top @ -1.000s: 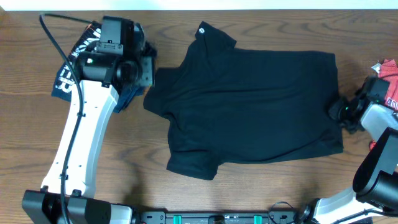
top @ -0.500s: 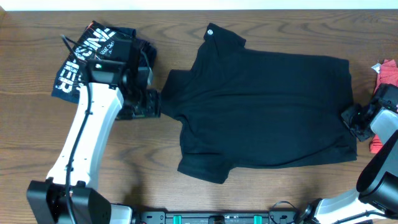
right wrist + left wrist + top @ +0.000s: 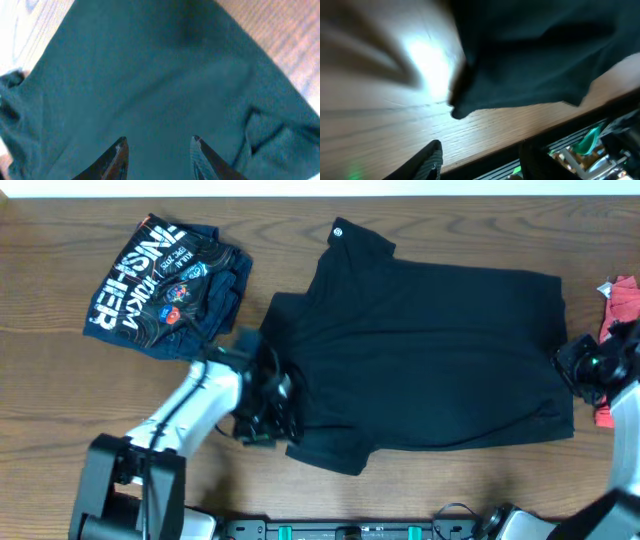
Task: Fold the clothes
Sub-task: 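Grasp the polo's lower left hem with the left gripper and smooth it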
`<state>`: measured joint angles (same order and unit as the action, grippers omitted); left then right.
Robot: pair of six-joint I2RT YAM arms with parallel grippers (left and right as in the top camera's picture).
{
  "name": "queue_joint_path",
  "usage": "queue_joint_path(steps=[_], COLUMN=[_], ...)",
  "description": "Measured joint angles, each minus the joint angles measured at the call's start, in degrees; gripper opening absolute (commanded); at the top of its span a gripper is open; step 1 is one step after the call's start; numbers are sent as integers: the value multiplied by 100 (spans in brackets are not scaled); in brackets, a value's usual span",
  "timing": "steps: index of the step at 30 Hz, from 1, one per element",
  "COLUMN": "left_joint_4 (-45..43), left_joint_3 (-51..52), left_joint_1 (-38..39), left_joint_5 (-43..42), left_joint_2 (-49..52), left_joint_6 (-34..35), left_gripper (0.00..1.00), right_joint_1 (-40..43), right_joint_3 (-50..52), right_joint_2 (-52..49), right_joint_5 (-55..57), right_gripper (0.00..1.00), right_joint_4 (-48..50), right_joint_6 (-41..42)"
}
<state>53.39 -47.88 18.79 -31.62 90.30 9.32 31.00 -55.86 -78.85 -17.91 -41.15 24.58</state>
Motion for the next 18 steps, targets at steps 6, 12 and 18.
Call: queue_joint_path(steps=[6, 12, 18], left_joint_4=[-634, -1185, -1475], left_joint_3=[520, 625, 623], left_joint_1=[514, 745, 802], left_joint_5=[549, 918, 986], left_joint_2=[0, -31, -37], left_joint_6=[713, 1187, 1360], left_gripper=[51, 40, 11], right_joint_1=[0, 0, 0], right_joint_3=[-2, -2, -2], right_joint_2=[131, 131, 131], right_joint_5=[-46, -55, -55], right_gripper=[40, 40, 40], right_joint_4=[-590, -708, -852], right_joint_6=[-190, -308, -380])
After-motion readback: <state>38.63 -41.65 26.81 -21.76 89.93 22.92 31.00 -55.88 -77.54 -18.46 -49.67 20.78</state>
